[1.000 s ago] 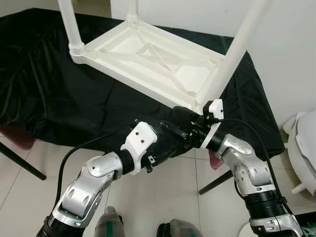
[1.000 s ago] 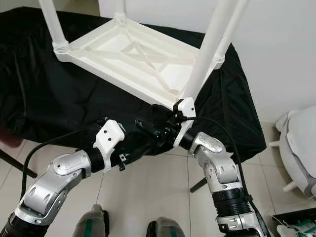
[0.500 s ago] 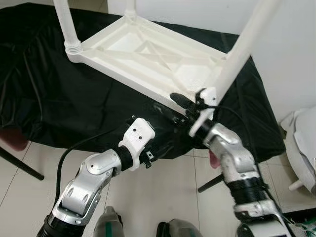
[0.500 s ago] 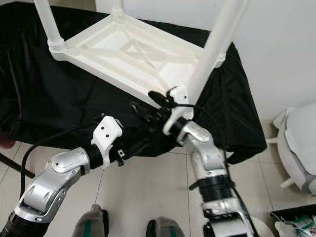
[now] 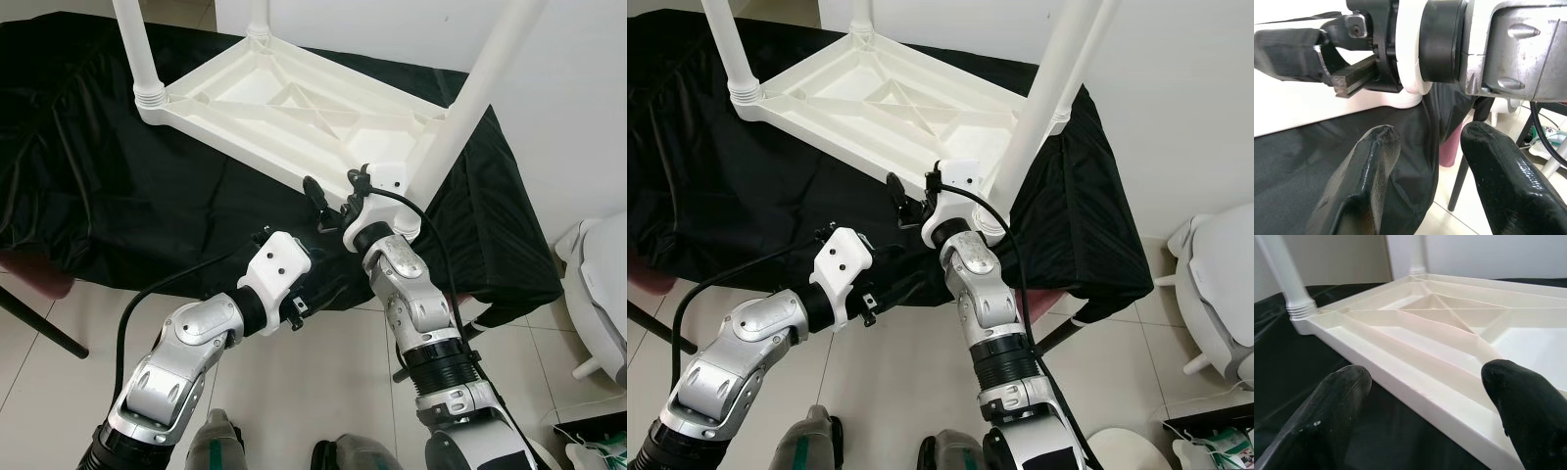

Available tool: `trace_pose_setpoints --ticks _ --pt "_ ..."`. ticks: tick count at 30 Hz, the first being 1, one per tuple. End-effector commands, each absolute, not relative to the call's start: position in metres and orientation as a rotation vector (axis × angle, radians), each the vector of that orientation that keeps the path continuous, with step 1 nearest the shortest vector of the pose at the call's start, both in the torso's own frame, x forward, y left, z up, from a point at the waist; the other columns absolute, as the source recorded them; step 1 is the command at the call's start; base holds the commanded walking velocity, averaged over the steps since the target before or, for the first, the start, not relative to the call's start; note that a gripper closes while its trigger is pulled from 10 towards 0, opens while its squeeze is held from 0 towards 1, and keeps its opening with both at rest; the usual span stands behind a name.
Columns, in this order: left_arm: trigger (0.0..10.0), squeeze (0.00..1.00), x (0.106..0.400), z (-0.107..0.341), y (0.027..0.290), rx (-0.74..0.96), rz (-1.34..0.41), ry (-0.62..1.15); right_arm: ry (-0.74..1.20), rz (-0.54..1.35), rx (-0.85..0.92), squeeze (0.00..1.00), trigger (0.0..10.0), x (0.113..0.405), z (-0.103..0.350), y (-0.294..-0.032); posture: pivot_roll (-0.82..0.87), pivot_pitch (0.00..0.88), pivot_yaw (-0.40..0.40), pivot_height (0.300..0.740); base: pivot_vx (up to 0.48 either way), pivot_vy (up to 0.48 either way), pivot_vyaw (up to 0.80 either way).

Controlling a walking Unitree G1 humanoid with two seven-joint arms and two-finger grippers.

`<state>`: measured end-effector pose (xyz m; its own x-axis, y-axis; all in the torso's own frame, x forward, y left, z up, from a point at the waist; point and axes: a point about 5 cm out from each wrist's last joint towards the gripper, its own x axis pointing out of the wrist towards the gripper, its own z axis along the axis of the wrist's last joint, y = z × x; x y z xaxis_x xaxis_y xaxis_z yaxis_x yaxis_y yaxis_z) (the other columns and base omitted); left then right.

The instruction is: Building children table

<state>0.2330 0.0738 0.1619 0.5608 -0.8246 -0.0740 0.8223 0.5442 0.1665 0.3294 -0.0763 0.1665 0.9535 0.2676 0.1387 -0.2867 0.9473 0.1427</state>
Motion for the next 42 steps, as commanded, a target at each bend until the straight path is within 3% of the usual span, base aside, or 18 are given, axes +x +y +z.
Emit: trace_pose_setpoints --ticks 1,8,10,16,20,26,30,33,42 --pt "10.0 0.00 0.236 0.159 0.073 0.186 -0.904 -0.012 -0.111 0.192 0.160 0.00 10.0 0.330 0.163 -0.088 0.00 0.055 -0.078 0.740 0.000 0.000 0.00" --pt "10.0 0.00 0.236 0.158 0.072 0.187 -0.918 -0.014 -0.100 -0.007 0.153 0.00 10.0 0.331 0.157 -0.111 -0.02 0.058 -0.067 0.740 0.000 0.000 0.00" --pt "10.0 0.00 0.236 0.158 0.072 0.189 -0.929 -0.012 -0.087 -0.188 0.109 0.00 10.0 0.324 0.151 -0.135 -0.02 0.059 -0.061 0.740 0.000 0.000 0.00" --pt "10.0 0.00 0.236 0.157 0.071 0.191 -0.938 -0.010 -0.056 -0.333 0.036 0.00 10.0 0.315 0.145 -0.157 -0.03 0.059 -0.056 0.740 0.000 0.000 0.00" --pt "10.0 0.00 0.237 0.157 0.071 0.194 -0.952 -0.009 -0.076 -0.540 -0.049 0.00 10.0 0.299 0.148 -0.189 -0.05 0.062 -0.045 0.740 0.000 0.000 0.00" --pt "10.0 0.00 0.237 0.157 0.070 0.197 -0.963 -0.009 -0.098 -0.729 -0.129 0.00 10.0 0.293 0.154 -0.218 -0.05 0.062 -0.040 0.740 0.000 0.000 0.00" --pt "10.0 0.00 0.237 0.156 0.070 0.199 -0.964 -0.008 -0.086 -0.686 -0.085 0.00 10.0 0.301 0.153 -0.218 -0.05 0.062 -0.035 0.740 0.000 0.000 0.00" --pt "10.0 0.00 0.239 0.157 0.070 0.207 -0.962 -0.009 -0.101 -0.180 0.060 0.00 10.0 0.316 0.158 -0.159 -0.05 0.061 -0.032 0.740 0.000 0.000 0.00" --pt "10.0 0.00 0.238 0.156 0.071 0.223 -0.947 -0.006 -0.172 0.235 0.168 0.00 10.0 0.301 0.174 -0.114 -0.03 0.059 -0.041 0.740 0.000 0.000 0.00"
